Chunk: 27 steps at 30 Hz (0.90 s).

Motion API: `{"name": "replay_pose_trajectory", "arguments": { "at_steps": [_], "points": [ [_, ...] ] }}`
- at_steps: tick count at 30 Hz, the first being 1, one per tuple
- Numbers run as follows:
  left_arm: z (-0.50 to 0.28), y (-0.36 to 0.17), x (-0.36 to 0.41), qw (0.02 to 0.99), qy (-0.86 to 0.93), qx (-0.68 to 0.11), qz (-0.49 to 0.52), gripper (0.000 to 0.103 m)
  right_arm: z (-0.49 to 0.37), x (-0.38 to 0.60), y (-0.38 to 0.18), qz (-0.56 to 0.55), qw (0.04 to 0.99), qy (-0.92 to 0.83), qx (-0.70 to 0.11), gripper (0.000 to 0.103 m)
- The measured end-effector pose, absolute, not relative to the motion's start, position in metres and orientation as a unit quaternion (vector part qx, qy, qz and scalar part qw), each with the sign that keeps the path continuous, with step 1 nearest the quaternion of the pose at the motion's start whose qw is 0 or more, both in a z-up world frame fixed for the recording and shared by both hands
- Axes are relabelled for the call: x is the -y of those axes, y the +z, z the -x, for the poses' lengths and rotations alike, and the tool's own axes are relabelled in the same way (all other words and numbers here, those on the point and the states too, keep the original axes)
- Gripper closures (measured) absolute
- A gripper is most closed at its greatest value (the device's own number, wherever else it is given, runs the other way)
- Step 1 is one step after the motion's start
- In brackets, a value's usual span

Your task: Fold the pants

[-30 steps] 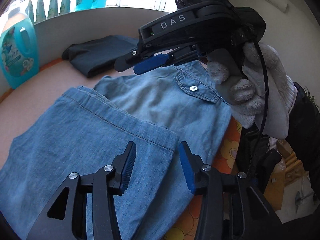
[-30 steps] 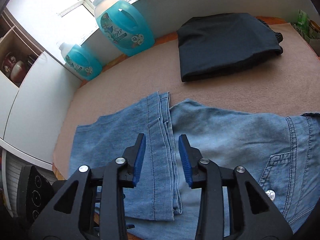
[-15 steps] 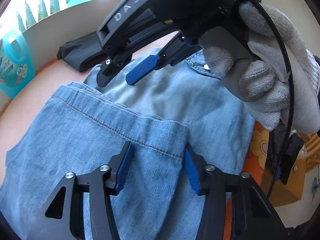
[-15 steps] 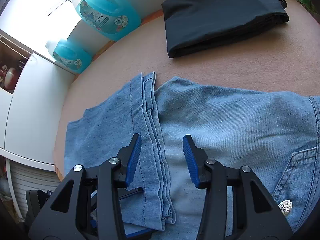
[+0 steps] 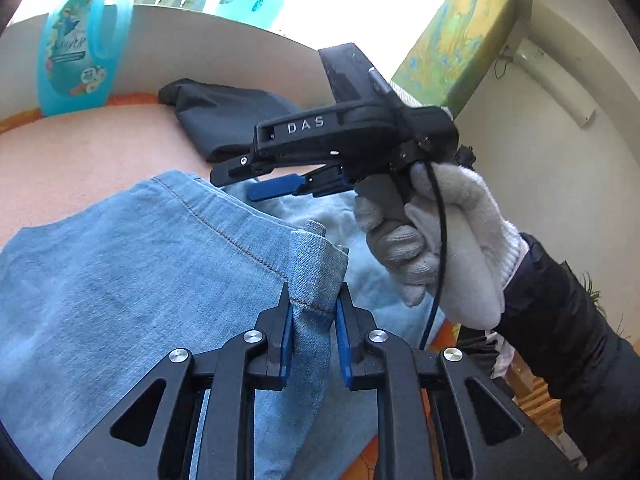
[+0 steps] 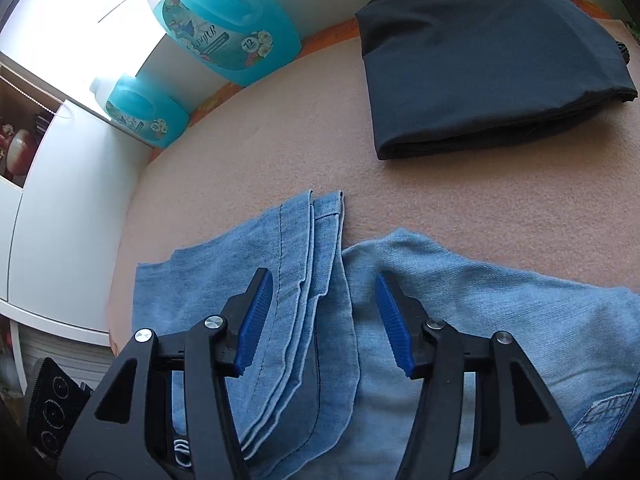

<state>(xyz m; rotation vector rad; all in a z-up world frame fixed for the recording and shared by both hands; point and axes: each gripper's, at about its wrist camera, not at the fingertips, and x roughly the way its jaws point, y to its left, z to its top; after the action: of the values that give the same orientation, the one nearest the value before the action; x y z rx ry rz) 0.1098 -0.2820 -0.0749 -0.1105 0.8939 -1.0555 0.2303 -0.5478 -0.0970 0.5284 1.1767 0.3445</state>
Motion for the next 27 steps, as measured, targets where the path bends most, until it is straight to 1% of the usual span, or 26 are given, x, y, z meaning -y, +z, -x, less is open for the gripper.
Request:
{"name": "replay_pose_trajectory", "arguments": {
  "at_steps": [2,5,8,15,16,18,19,21,27],
  "points": [
    [-0.111,-0.071,0.275,0.770,-0.486,-0.407,0.062,0.087,-0.232,0.546,-0.101,-0.256,0.772,0.168,-0.557,0.047],
    [-0.109,-0.071,0.276,0.773,-0.488,-0.403,0.051,0.087,-0.229,0.541,-0.100,-0.236,0.770,0.159,-0.570,0.047],
    [-0.106,-0.075,0.279,0.764,-0.497,-0.408,0.050,0.087,-0.226,0.540,-0.105,-0.252,0.755,0.166,-0.582,0.047],
    [-0.104,-0.065,0.270,0.760,-0.513,-0.396,0.060,0.087,-0.226,0.535,-0.109,-0.266,0.749,0.179,-0.580,0.047],
    [-0.104,-0.066,0.271,0.760,-0.511,-0.397,0.057,0.087,-0.226,0.533,-0.108,-0.264,0.754,0.178,-0.574,0.051],
    [-0.102,-0.068,0.276,0.759,-0.512,-0.400,0.047,0.087,-0.225,0.528,-0.107,-0.267,0.759,0.181,-0.566,0.087],
    [-0.100,-0.069,0.279,0.760,-0.512,-0.399,0.040,0.087,-0.224,0.528,-0.104,-0.271,0.764,0.181,-0.557,0.088],
    [-0.097,-0.068,0.284,0.759,-0.514,-0.398,0.031,0.087,-0.219,0.527,-0.094,-0.264,0.780,0.182,-0.537,0.093],
    [-0.085,-0.049,0.298,0.757,-0.530,-0.381,0.022,0.087,-0.191,0.547,-0.048,-0.254,0.827,0.159,-0.476,0.096]
  ]
}}
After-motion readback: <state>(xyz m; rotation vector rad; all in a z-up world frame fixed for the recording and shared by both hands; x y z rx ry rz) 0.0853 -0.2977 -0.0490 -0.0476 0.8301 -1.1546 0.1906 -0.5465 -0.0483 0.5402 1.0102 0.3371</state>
